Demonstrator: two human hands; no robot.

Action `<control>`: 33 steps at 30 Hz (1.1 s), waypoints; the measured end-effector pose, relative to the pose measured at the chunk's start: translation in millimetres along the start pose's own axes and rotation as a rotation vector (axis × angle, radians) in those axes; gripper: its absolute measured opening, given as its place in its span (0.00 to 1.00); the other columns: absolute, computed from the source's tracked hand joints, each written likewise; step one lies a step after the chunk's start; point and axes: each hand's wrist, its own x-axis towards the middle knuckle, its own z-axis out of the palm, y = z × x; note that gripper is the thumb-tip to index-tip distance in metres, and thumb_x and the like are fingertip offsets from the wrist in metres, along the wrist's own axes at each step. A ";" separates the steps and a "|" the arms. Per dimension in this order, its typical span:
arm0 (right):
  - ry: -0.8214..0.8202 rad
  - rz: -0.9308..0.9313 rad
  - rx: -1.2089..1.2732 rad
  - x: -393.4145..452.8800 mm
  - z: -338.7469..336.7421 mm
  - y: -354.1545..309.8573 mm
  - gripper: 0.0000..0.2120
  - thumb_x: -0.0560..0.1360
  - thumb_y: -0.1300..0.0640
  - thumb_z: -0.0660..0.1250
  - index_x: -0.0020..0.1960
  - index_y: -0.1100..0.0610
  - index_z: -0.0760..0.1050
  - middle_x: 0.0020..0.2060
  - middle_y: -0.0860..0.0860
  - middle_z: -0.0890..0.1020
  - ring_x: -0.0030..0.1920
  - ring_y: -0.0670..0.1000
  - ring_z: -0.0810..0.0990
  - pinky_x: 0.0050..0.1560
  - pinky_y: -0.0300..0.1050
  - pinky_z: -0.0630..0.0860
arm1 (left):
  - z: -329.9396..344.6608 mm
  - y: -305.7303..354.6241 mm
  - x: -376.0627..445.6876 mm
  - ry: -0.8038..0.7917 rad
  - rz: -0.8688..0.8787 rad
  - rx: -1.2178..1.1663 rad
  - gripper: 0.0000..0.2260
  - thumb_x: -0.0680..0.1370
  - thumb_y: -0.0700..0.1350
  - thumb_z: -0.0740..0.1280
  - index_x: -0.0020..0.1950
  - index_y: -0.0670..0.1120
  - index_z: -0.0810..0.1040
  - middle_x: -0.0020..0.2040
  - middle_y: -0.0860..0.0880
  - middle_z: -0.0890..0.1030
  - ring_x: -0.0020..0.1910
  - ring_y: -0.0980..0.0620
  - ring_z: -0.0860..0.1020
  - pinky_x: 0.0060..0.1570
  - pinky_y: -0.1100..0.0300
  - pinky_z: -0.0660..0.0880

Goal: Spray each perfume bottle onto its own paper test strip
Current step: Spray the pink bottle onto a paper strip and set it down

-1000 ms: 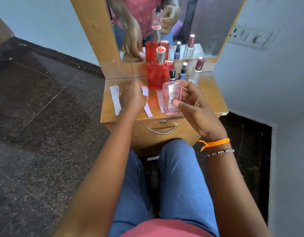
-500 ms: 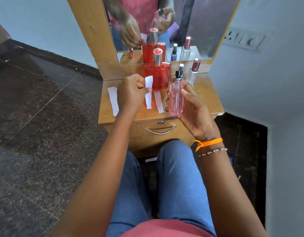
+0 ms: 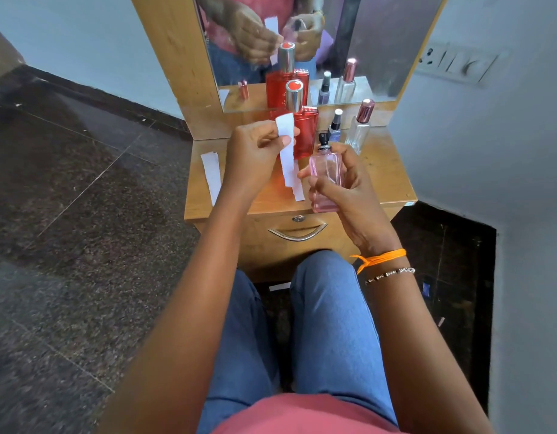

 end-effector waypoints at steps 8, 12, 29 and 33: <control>0.075 -0.045 -0.239 0.0 -6.2 2.2 0.27 0.72 0.73 0.61 0.61 0.46 0.64 0.44 0.50 0.76 0.38 0.47 0.75 0.37 0.40 0.75 | 3.0 -2.5 -11.7 -0.128 -0.265 -0.183 0.13 0.71 0.39 0.72 0.54 0.42 0.76 0.39 0.46 0.81 0.43 0.49 0.80 0.46 0.54 0.78; 0.079 -0.251 -0.701 2.8 -7.0 3.0 0.31 0.70 0.73 0.61 0.68 0.50 0.64 0.55 0.50 0.75 0.50 0.44 0.76 0.48 0.30 0.72 | 7.5 -0.9 -17.3 -0.186 -0.295 -0.226 0.10 0.71 0.37 0.72 0.50 0.42 0.77 0.41 0.42 0.80 0.41 0.49 0.79 0.39 0.60 0.77; 0.124 -0.346 -1.270 -1.0 -12.9 0.8 0.28 0.73 0.65 0.62 0.70 0.48 0.65 0.55 0.56 0.76 0.42 0.59 0.77 0.32 0.46 0.70 | 13.3 -3.9 -18.9 -0.257 -0.235 -0.199 0.12 0.71 0.38 0.72 0.54 0.44 0.77 0.38 0.46 0.80 0.40 0.51 0.80 0.38 0.61 0.78; 0.125 -0.346 -1.298 -1.7 -12.1 -0.7 0.29 0.72 0.66 0.62 0.69 0.47 0.65 0.54 0.55 0.76 0.41 0.59 0.77 0.31 0.49 0.75 | 14.4 -3.9 -19.5 -0.268 -0.246 -0.186 0.12 0.72 0.38 0.72 0.54 0.44 0.77 0.45 0.39 0.82 0.43 0.49 0.80 0.37 0.63 0.78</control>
